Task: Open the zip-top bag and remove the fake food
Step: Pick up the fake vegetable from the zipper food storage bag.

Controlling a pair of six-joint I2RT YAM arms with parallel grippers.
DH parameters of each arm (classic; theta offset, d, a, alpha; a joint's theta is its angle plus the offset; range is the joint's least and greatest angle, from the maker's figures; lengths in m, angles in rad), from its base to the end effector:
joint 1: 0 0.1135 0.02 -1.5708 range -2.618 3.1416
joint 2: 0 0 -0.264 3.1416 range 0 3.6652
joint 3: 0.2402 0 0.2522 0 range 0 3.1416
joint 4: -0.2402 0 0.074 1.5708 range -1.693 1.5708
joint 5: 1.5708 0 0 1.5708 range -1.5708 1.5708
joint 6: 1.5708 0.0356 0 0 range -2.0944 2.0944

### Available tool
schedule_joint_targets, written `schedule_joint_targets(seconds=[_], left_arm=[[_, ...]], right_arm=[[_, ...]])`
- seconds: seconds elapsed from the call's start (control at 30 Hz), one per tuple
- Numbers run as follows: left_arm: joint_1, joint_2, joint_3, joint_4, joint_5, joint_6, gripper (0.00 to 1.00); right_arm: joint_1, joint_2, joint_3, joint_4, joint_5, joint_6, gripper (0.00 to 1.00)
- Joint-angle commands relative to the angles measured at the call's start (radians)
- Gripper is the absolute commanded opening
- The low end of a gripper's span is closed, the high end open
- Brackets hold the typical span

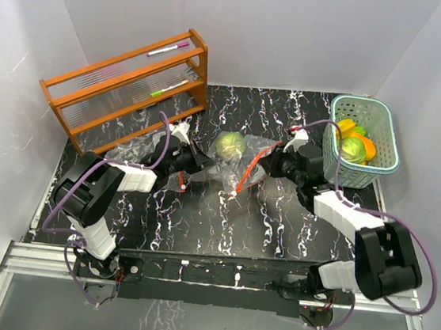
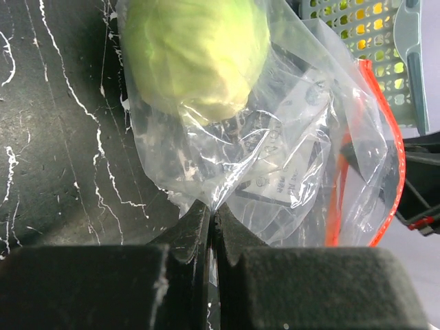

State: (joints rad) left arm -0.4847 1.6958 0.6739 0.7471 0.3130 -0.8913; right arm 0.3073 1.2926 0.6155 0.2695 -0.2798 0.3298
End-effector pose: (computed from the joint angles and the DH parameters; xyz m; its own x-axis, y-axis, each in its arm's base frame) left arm 0.2919 -0.1661 0.1685 -0.6997 -0.4680 -0.5398 0.2566 0.5406 -0.8012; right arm 0.2595 0.0927 0.2177 -0.5299 0.1584 -0.8331 -0.3813 0.8330 0.4009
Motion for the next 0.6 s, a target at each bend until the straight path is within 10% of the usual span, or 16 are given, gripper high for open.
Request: schedule_joint_targets(seconds=[0.0, 0.27, 0.43, 0.57], left_arm=[[-0.026, -0.009, 0.024, 0.025, -0.001, -0.015, 0.0], [-0.147, 0.007, 0.028, 0.009, -0.039, -0.015, 0.02], [-0.135, -0.073, -0.006, -0.059, -0.083, 0.067, 0.42], [-0.107, -0.2, 0.034, -0.21, -0.155, 0.205, 0.51]], right_arm=[[0.038, 0.123, 0.077, 0.211, -0.066, 0.058, 0.13], [0.064, 0.339, 0.137, 0.388, -0.104, 0.119, 0.14], [0.063, 0.4, 0.174, 0.422, -0.087, 0.102, 0.14], [0.064, 0.439, 0.181, 0.456, -0.1, 0.096, 0.14]])
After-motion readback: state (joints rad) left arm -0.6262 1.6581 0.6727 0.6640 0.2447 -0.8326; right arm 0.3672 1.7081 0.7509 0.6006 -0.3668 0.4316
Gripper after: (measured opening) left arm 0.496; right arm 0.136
